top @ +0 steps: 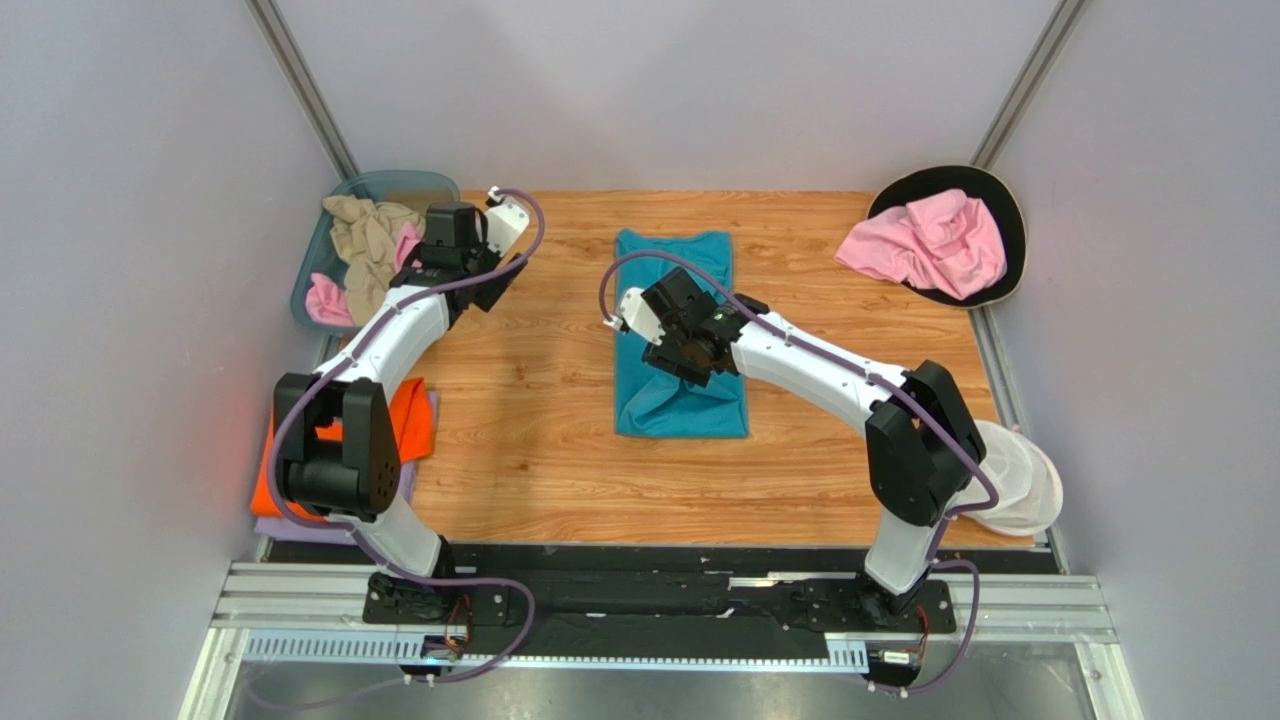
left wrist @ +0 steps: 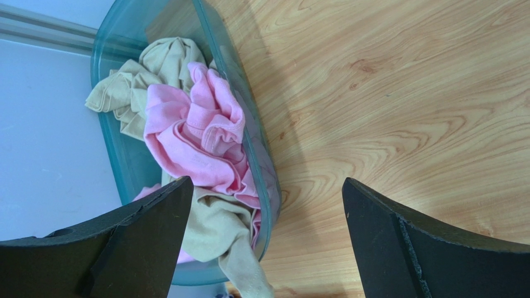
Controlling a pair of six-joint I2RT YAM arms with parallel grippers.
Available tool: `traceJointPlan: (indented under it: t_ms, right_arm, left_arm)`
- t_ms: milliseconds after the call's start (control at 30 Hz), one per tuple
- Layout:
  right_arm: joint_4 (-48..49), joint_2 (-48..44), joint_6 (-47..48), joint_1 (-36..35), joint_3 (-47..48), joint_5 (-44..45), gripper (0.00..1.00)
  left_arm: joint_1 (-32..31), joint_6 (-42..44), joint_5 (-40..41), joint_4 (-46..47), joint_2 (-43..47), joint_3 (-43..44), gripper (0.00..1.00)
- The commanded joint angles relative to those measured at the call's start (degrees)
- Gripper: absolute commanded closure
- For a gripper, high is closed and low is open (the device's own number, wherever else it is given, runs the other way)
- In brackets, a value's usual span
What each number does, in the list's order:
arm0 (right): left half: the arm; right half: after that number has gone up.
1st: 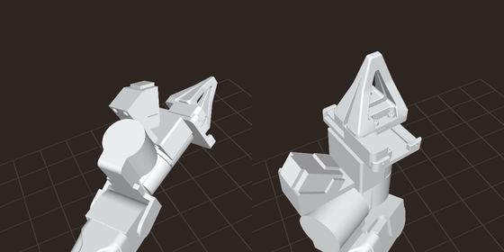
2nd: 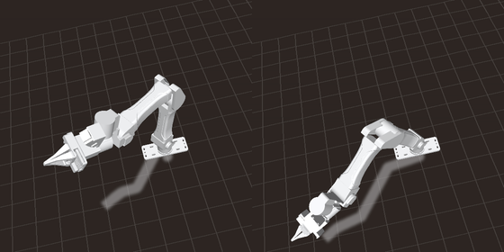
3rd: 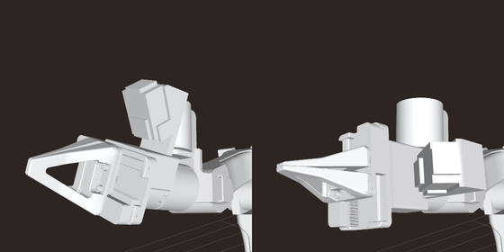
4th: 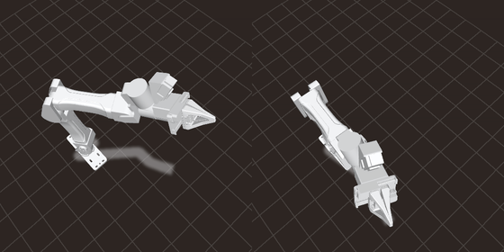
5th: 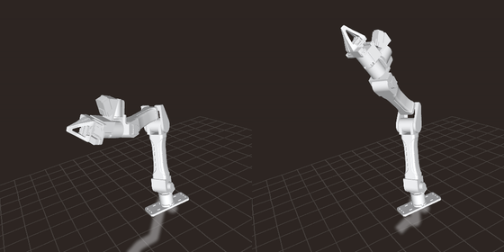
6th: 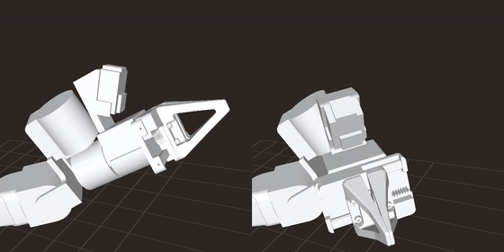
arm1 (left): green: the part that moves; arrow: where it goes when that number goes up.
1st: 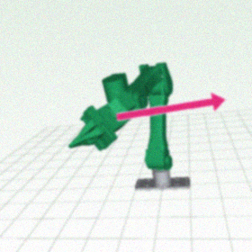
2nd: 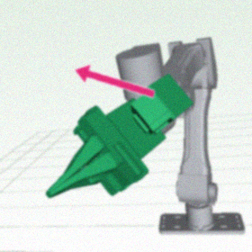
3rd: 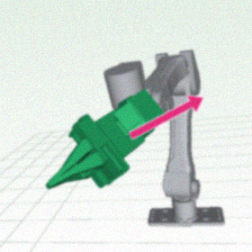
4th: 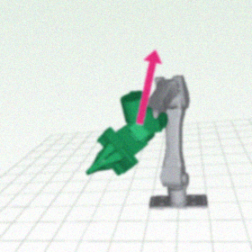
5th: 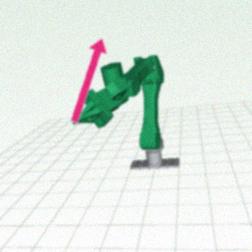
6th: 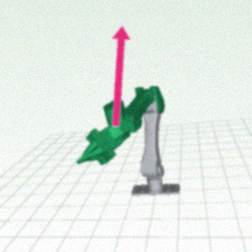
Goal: Fold and stack the t-shirts
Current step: Fold the tshirt
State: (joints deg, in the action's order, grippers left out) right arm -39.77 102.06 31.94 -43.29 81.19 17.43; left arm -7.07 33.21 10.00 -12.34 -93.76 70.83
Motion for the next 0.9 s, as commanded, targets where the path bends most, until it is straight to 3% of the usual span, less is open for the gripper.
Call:
traceJointPlan:
  t_ms: [0,333,867]
  right_arm:
    - [0.39,-2.39,-2.94,-1.36,-1.73,-1.78,0.38]
    - [2.15,1.47,-3.38,-2.5,-0.07,-2.66,0.38]
    - [1.89,11.32,-3.55,-2.68,12.06,-3.54,0.38]
  left_arm:
    - [0.39,-0.25,-1.03,0.47,2.09,-0.51,0.01]
    - [0.39,0.1,-1.12,1.26,2.09,-2.1,0.01]
    - [0.48,0.54,-1.39,3.2,0.68,-3.24,0.01]
